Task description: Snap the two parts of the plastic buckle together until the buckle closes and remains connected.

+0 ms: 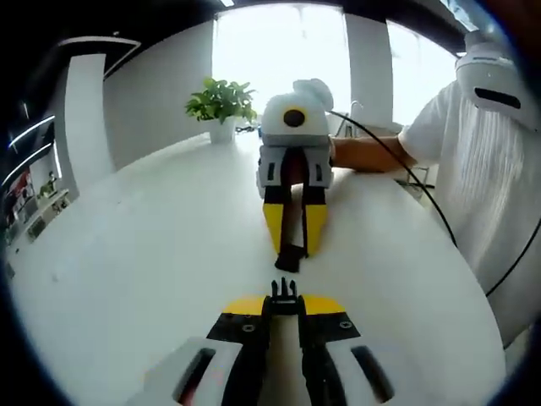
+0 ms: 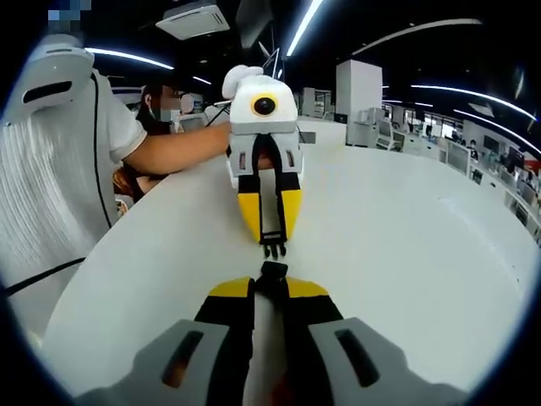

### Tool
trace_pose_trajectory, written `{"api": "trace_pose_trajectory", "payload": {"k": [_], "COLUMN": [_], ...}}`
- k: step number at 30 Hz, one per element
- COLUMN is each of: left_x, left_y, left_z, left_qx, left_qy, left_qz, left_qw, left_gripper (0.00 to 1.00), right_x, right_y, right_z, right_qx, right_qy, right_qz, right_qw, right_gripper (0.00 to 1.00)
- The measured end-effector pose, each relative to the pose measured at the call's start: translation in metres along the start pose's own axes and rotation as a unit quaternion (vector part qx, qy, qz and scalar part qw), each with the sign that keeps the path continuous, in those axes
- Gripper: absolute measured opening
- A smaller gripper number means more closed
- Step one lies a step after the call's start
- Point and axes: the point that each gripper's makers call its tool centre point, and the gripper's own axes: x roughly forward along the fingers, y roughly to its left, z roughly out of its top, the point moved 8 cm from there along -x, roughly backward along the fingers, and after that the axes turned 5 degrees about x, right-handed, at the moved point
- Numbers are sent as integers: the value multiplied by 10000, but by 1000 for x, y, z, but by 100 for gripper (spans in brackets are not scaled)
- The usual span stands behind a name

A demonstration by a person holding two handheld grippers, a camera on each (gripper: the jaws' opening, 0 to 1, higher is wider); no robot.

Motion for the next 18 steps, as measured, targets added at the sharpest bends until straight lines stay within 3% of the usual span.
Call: {"api": "trace_pose_trajectory", "payload": {"k": [6,18], "left_x": [2,2], "left_y": [-2,-3], "left_z": [3,2], "left_qx": [29,12], "left_qy": [-10,-19], "left_qz": [-34,-39], "left_qw": [10000,10000], "left_gripper": [12,12], "right_x": [-2,-7], "right_y": [1,11], "right_z": [0,-4], "right_qx": [174,319], "right_qy": [-30,103], "right_qz": [-121,-585], "right_qw": [9998,9977], "right_gripper": [18,19]}}
